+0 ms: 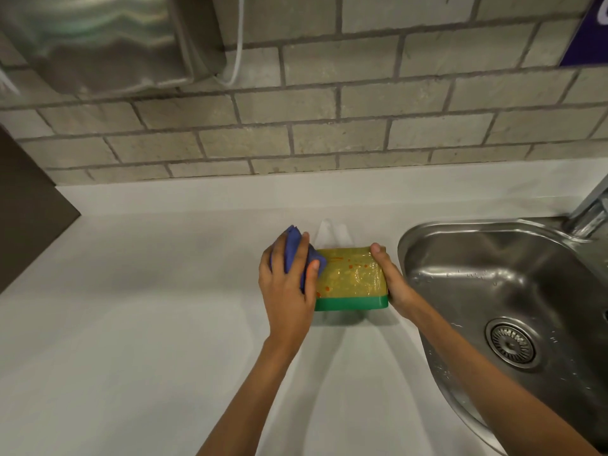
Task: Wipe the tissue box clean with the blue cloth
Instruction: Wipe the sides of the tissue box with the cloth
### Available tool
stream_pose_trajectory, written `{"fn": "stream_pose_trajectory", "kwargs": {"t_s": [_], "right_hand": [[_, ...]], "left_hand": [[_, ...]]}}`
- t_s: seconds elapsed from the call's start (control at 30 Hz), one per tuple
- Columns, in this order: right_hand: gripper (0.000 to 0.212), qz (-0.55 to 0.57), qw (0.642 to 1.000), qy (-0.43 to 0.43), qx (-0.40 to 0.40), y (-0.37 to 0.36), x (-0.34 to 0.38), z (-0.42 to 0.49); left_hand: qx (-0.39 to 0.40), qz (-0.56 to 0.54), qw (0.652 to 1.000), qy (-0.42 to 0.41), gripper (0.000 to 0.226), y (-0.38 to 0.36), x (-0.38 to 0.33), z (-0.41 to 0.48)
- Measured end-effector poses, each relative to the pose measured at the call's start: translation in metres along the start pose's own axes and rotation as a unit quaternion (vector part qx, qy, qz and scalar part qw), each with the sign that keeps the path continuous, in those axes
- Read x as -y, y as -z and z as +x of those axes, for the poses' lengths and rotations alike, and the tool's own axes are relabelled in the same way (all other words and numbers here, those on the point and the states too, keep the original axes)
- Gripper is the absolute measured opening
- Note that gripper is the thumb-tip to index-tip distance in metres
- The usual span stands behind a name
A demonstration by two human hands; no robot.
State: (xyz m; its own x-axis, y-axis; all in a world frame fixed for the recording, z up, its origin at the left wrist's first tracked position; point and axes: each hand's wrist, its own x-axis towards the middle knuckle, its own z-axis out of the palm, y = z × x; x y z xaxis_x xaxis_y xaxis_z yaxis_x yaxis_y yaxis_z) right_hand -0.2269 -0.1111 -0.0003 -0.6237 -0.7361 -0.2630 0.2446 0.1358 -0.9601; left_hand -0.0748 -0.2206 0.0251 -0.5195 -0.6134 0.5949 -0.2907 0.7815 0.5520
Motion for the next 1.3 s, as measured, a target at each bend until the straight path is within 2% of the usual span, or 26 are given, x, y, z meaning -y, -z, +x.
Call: {"fn": "stream_pose_trajectory", "kwargs": {"t_s": [0.07, 0.2, 0.33, 0.4, 0.53, 0.63, 0.77, 0.83, 0.93, 1.0, 1.1, 1.17, 1.3], "right_hand": [[0.054, 0.007, 1.000, 0.003, -0.009, 0.001, -0.001, 0.002], [0.050, 0.009, 1.000, 0.006, -0.008, 0.002, 0.001, 0.003], [0.067, 0.001, 1.000, -0.005, -0.022, 0.001, 0.002, 0.003], [0.076, -0.003, 1.000, -0.008, -0.022, -0.001, 0.003, 0.002], [0.069, -0.009, 1.000, -0.003, -0.024, 0.001, 0.002, 0.001], [0.063, -0.013, 1.000, -0.007, -0.027, 0.001, 0.002, 0.001], [0.069, -0.015, 0.999, -0.016, -0.035, 0.001, 0.004, 0.000], [0.074, -0.009, 0.999, -0.019, -0.037, -0.001, 0.005, -0.001], [0.083, -0.005, 0.999, -0.022, -0.040, -0.002, 0.007, -0.001], [0.085, -0.004, 0.999, -0.020, -0.040, -0.002, 0.008, -0.001], [0.084, -0.010, 0.999, -0.024, -0.036, -0.001, 0.010, -0.002], [0.080, -0.015, 0.999, -0.029, -0.034, -0.001, 0.011, -0.003], [0.079, -0.009, 0.999, -0.035, -0.040, -0.002, 0.011, -0.004]], "left_hand": [[0.002, 0.026, 0.999, -0.033, 0.042, -0.001, 0.007, -0.007], [0.005, -0.007, 0.999, -0.049, 0.046, 0.003, 0.019, -0.022], [-0.014, -0.101, 0.993, 0.064, 0.045, 0.001, 0.012, -0.008], [-0.013, -0.059, 0.995, 0.079, 0.043, -0.003, 0.003, 0.002], [0.008, 0.060, 0.997, -0.043, 0.045, -0.006, 0.004, -0.008], [0.016, 0.045, 0.995, -0.084, 0.045, -0.003, 0.021, -0.030], [-0.001, -0.021, 1.000, 0.003, 0.048, 0.000, 0.018, -0.027], [-0.005, 0.010, 1.000, 0.016, 0.045, -0.003, 0.005, -0.011], [0.017, 0.097, 0.995, -0.030, 0.047, -0.013, -0.011, -0.004], [0.038, 0.120, 0.988, -0.085, 0.052, -0.015, -0.013, -0.015], [0.036, 0.138, 0.976, -0.166, 0.047, -0.010, 0.006, -0.036], [0.024, 0.128, 0.980, -0.148, 0.046, -0.002, 0.020, -0.038], [0.017, 0.096, 0.994, -0.050, 0.048, 0.002, 0.010, -0.014]]}}
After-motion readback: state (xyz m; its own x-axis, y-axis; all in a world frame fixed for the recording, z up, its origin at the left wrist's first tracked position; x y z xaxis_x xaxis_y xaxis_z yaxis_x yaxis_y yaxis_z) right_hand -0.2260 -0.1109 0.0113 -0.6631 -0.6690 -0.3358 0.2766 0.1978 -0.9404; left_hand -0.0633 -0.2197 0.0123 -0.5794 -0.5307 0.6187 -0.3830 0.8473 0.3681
